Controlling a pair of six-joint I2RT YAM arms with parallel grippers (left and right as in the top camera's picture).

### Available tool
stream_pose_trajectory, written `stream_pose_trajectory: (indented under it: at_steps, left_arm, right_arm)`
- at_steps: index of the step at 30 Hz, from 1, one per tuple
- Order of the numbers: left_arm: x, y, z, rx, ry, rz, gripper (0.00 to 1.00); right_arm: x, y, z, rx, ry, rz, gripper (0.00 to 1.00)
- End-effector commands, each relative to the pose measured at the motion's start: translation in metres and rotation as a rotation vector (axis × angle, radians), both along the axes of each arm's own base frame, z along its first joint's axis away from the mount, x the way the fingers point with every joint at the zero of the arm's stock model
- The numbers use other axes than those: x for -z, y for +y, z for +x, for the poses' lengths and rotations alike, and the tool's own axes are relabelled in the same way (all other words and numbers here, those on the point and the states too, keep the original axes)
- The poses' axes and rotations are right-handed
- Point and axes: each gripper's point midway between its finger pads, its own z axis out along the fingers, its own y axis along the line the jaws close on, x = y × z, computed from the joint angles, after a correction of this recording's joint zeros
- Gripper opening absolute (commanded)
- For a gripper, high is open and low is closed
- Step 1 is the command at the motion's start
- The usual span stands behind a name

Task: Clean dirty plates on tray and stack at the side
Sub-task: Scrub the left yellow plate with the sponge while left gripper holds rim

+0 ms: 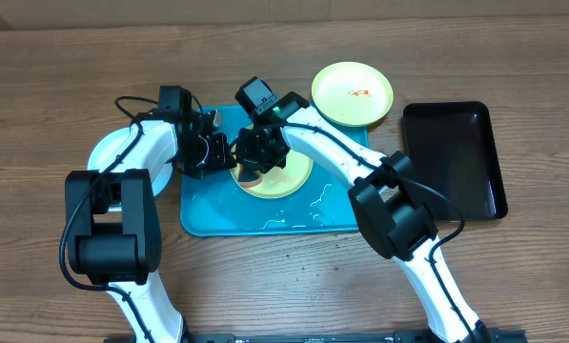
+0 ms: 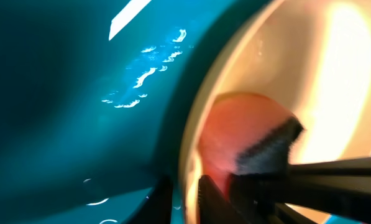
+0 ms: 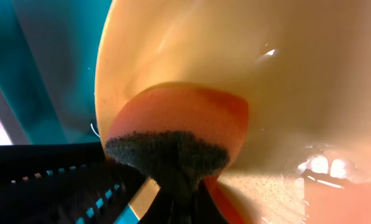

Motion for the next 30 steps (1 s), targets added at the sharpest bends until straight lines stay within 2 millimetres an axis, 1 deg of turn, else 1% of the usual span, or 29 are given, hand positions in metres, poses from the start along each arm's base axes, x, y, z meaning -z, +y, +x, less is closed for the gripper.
stream_pose_trajectory:
  at_steps: [1, 6, 9, 13, 15, 18, 21, 22, 27, 30]
  left_arm:
    - [0.01, 0.009, -0.005, -0.035, 0.029, 0.055, 0.04]
    - [0.024, 0.009, -0.013, -0.065, 0.044, 0.051, 0.04]
    - [0.031, 0.009, -0.019, -0.065, 0.048, 0.051, 0.04]
    - [0.033, 0.014, -0.02, -0.077, 0.052, 0.051, 0.04]
    - [0.033, 0.018, -0.019, -0.088, 0.052, 0.051, 0.04]
    - [0.033, 0.023, -0.019, -0.101, 0.056, 0.051, 0.04]
    - [0.033, 0.025, -0.021, -0.097, 0.063, 0.052, 0.04]
    - [0.033, 0.025, -0.022, -0.096, 0.066, 0.052, 0.04]
    - [0.034, 0.025, -0.025, -0.096, 0.077, 0.052, 0.04]
    - [0.034, 0.025, -0.025, -0.095, 0.079, 0.052, 0.04]
  right_arm:
    - [0.011, -0.002, -0.004, -0.012, 0.022, -0.01, 0.04]
    - [0.013, -0.005, -0.003, -0.013, 0.009, -0.03, 0.04]
    - [0.018, -0.015, -0.001, -0.006, -0.007, -0.088, 0.04]
    - [0.021, -0.029, 0.005, -0.028, -0.044, -0.141, 0.04]
    - [0.024, -0.045, 0.015, -0.039, -0.087, -0.207, 0.04]
    - [0.028, -0.077, 0.032, -0.051, -0.165, -0.349, 0.04]
    - [0.026, -0.105, 0.048, -0.077, -0.223, -0.454, 0.04]
    - [0.024, -0.111, 0.052, -0.081, -0.237, -0.475, 0.04]
    - [0.008, -0.132, 0.077, -0.091, -0.327, -0.562, 0.04]
    - [-0.001, -0.132, 0.086, -0.137, -0.373, -0.578, 0.04]
